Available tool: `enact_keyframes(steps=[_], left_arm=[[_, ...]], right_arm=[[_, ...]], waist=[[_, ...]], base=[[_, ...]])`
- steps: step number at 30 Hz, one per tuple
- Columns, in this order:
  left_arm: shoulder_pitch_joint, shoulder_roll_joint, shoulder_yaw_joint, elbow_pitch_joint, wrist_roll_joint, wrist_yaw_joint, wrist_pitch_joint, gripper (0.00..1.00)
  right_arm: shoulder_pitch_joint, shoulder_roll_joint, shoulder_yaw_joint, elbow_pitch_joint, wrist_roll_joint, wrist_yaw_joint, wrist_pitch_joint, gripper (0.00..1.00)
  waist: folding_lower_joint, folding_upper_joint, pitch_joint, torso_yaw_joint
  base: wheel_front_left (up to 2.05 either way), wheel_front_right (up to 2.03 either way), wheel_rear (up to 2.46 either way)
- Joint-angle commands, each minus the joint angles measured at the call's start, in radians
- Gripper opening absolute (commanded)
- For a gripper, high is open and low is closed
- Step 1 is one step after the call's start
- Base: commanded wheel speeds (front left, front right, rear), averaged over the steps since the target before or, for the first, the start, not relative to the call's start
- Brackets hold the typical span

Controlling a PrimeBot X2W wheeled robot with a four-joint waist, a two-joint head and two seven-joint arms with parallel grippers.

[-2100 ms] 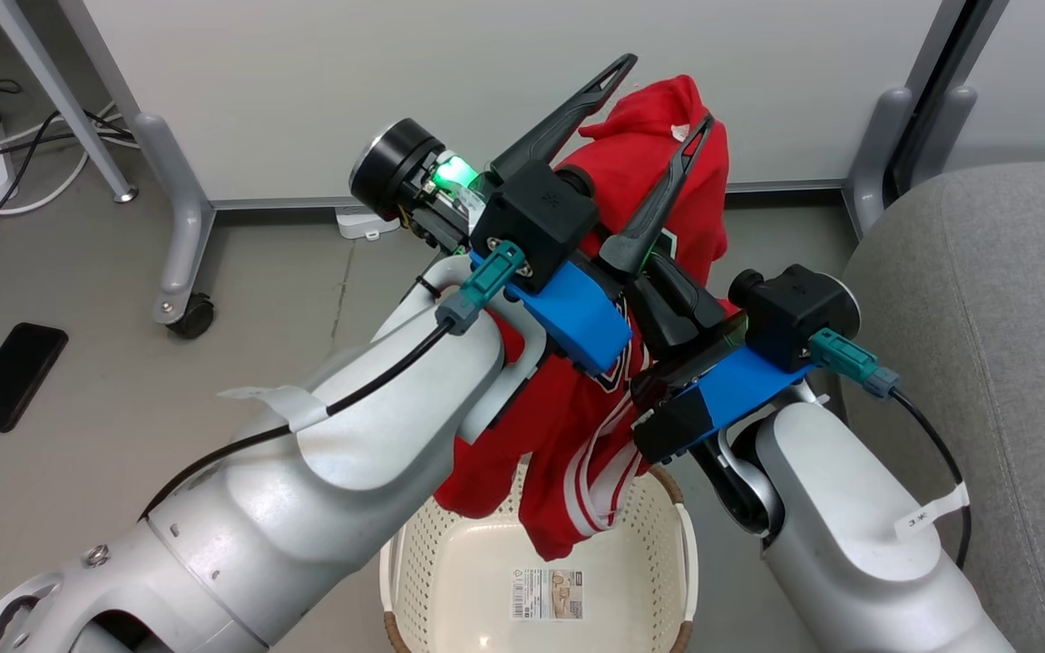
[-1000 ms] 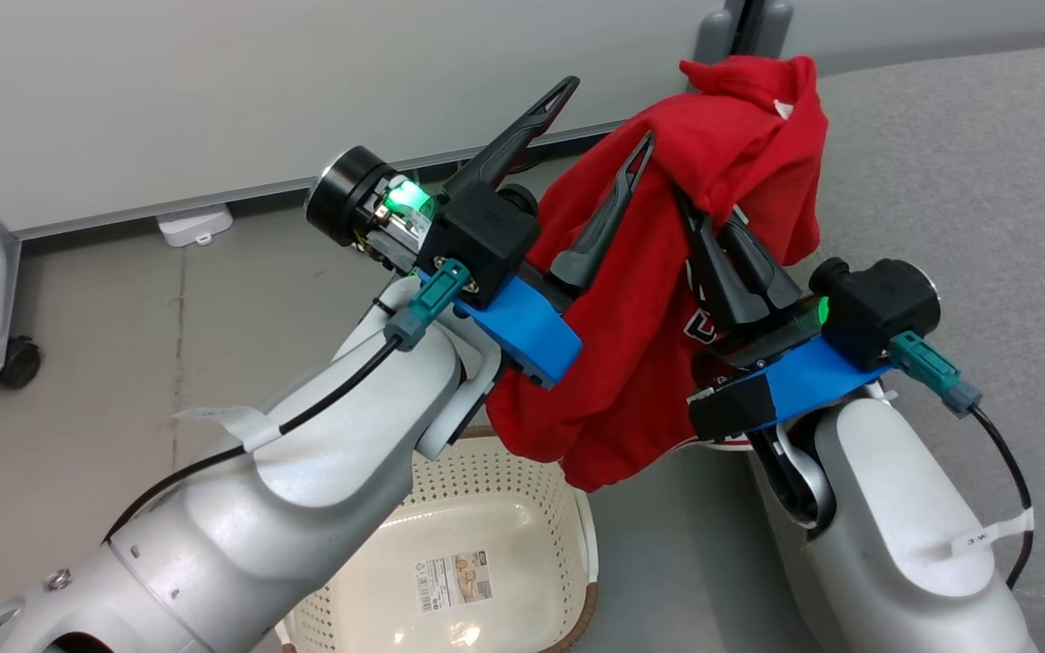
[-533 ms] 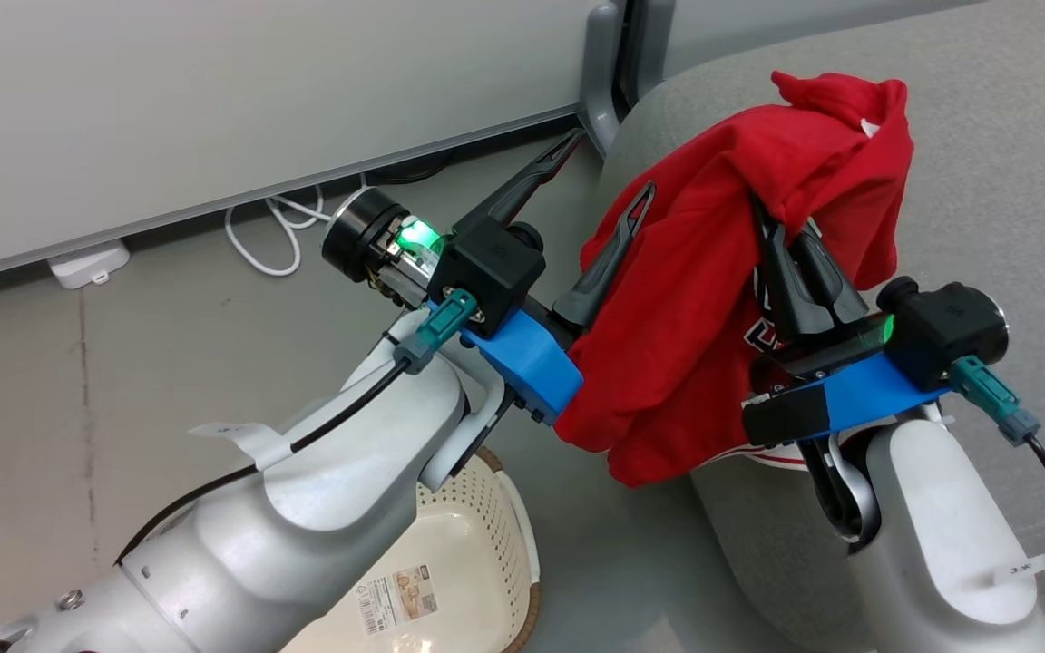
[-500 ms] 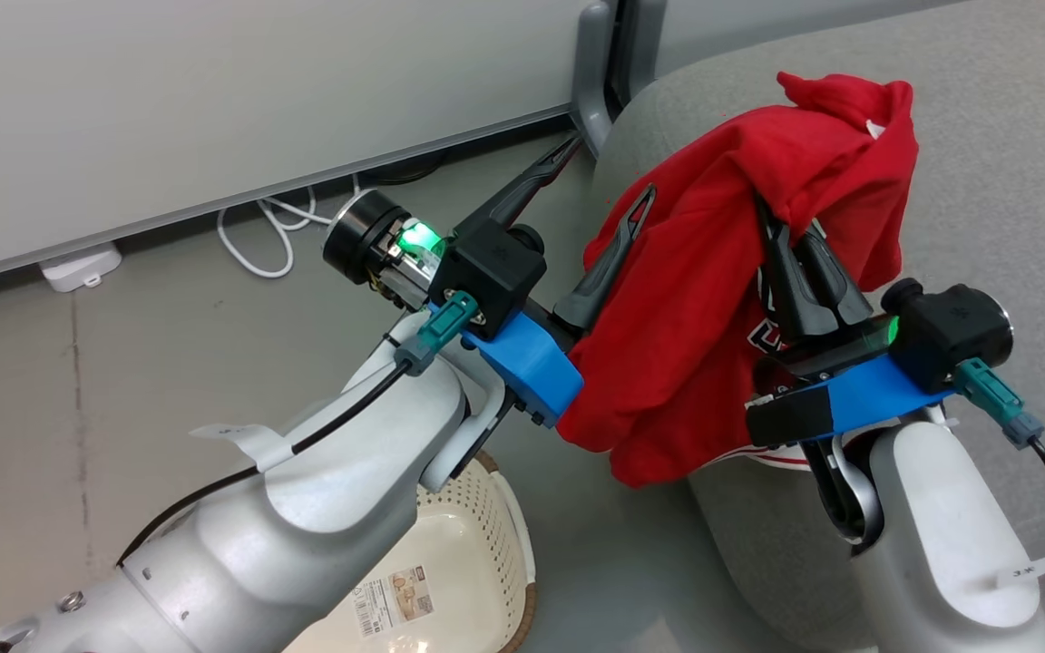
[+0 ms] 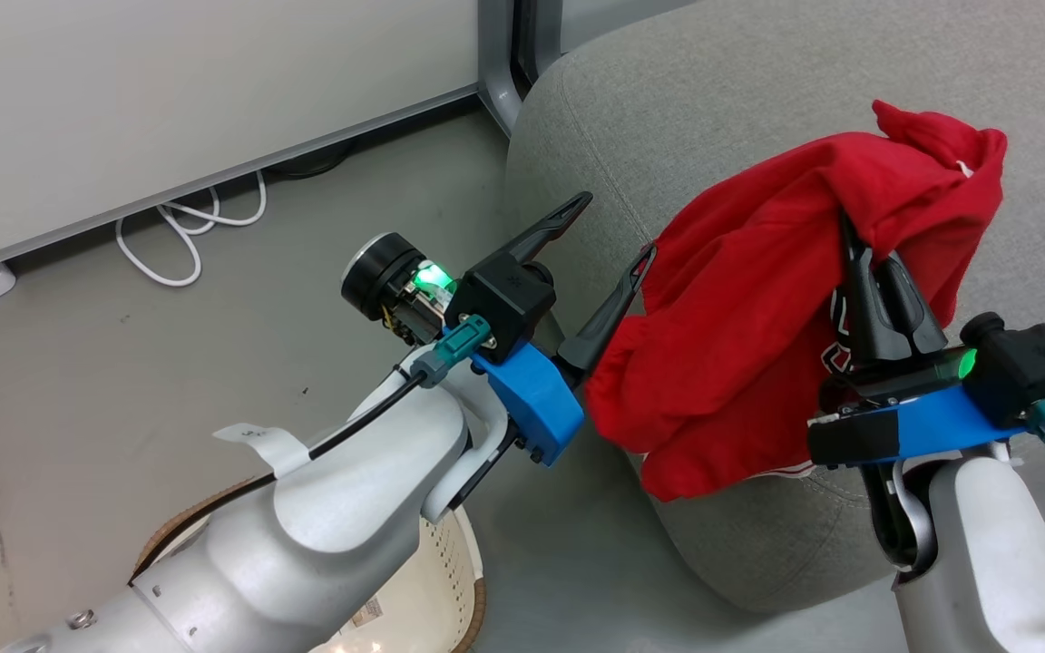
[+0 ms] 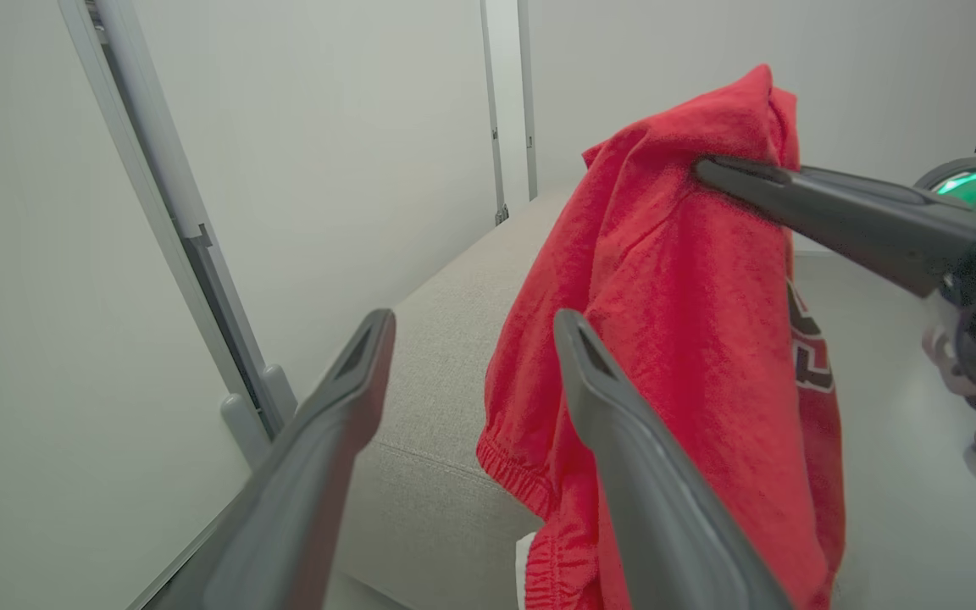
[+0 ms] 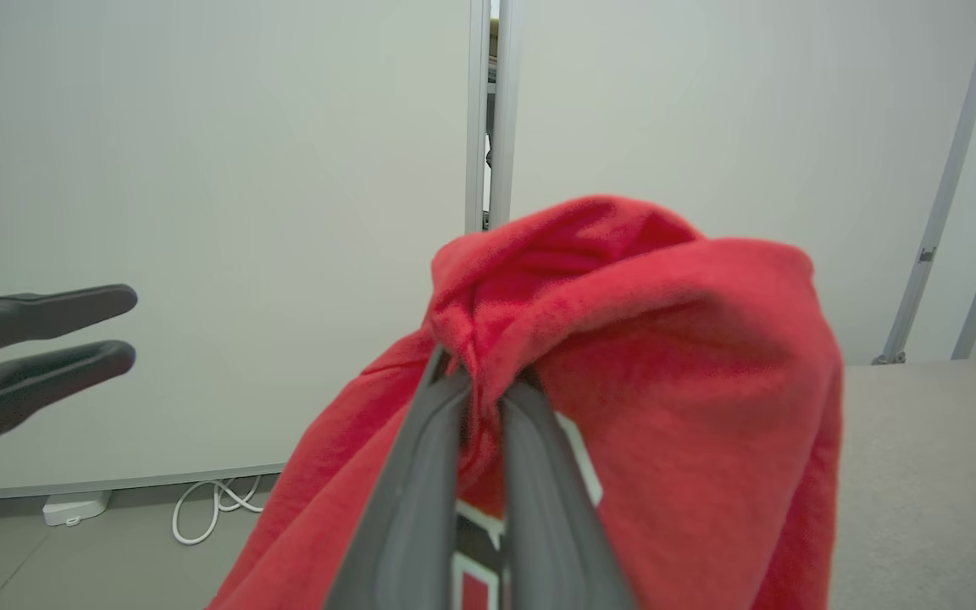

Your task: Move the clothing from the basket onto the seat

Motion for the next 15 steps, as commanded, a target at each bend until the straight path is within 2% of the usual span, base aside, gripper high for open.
enact_keyframes(steps=[1,9,15], left_arm=[[0.011,0.003,-0.001,0.005,-0.002,-0.003,0.0,1.0],[-0.003,0.007,-0.008,0.014,0.005,-0.001,-0.006,1.0],[-0.03,0.014,-0.002,0.003,0.015,0.008,-0.01,1.0]], right_arm=[[0.016,-0.001,-0.01,-0.014,-0.01,0.0,-0.001,0.0],[0.027,-0.001,-0.038,-0.044,-0.014,0.0,-0.001,0.0],[-0.055,-0.001,-0.076,-0.071,-0.023,0.001,-0.001,0.0]], waist=[[0.0,0.0,0.008,-0.008],[0.0,0.0,0.02,-0.014],[0.0,0.0,0.053,0.003]], base=[[0.0,0.0,0.0],[0.0,0.0,0.0],[0.0,0.0,0.0]])
